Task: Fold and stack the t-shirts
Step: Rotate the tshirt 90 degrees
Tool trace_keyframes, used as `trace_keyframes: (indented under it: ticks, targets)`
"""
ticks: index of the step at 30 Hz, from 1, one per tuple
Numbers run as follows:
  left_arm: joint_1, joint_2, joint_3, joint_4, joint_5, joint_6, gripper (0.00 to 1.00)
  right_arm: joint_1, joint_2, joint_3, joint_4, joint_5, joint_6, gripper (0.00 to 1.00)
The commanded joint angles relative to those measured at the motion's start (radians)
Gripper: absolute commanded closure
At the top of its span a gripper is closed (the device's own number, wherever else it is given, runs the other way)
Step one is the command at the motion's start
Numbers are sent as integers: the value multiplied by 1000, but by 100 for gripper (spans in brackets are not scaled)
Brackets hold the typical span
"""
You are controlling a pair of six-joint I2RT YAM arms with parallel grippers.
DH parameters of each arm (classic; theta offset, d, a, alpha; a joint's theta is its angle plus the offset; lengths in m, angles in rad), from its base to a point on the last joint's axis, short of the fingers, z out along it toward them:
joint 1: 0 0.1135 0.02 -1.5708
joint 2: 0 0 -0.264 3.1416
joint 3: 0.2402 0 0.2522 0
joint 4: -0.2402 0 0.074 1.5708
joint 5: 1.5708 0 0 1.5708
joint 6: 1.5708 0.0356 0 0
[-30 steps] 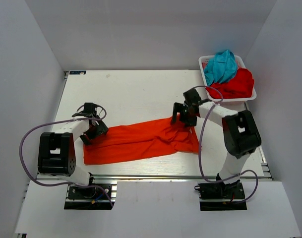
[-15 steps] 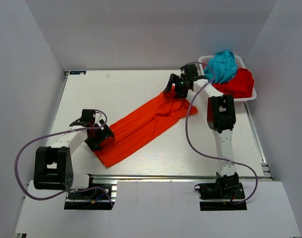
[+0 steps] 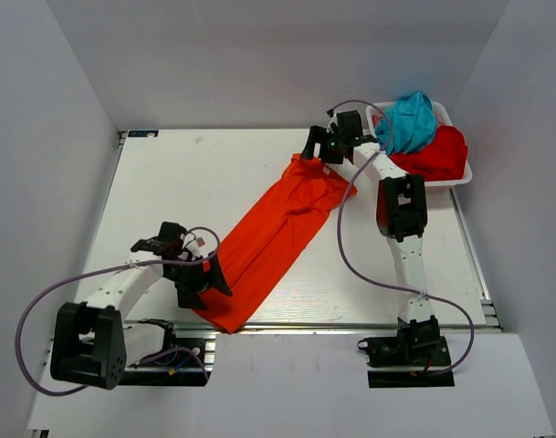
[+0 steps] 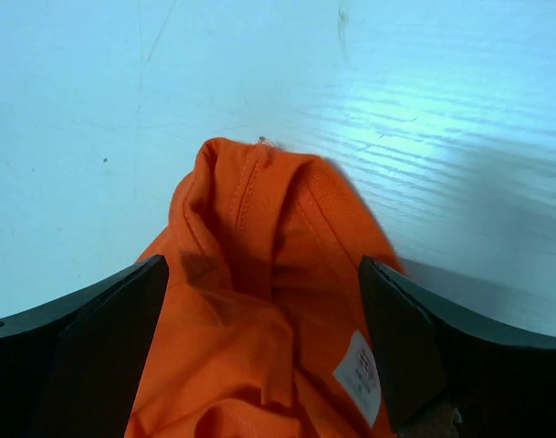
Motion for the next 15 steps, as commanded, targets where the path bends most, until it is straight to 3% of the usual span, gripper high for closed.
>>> trace_keyframes:
  ticks: [1, 6, 9, 13, 15]
  targets:
    - [-10, -112, 108, -115, 37, 95, 1, 3, -155, 31, -12, 120, -136, 10]
    - [-10, -138, 310, -95, -72, 145, 1, 72, -282, -38, -134, 224, -177, 10]
    - [-10, -118, 386, -18, -220, 83, 1, 144, -320, -98, -208, 360, -147, 10]
    - [-10, -118, 397, 132, -300, 32, 1, 205, -401, -197, -381, 524, 50, 10]
    - [1, -118, 368, 148, -300, 41, 1, 230, -432, -303, -360, 559, 82, 10]
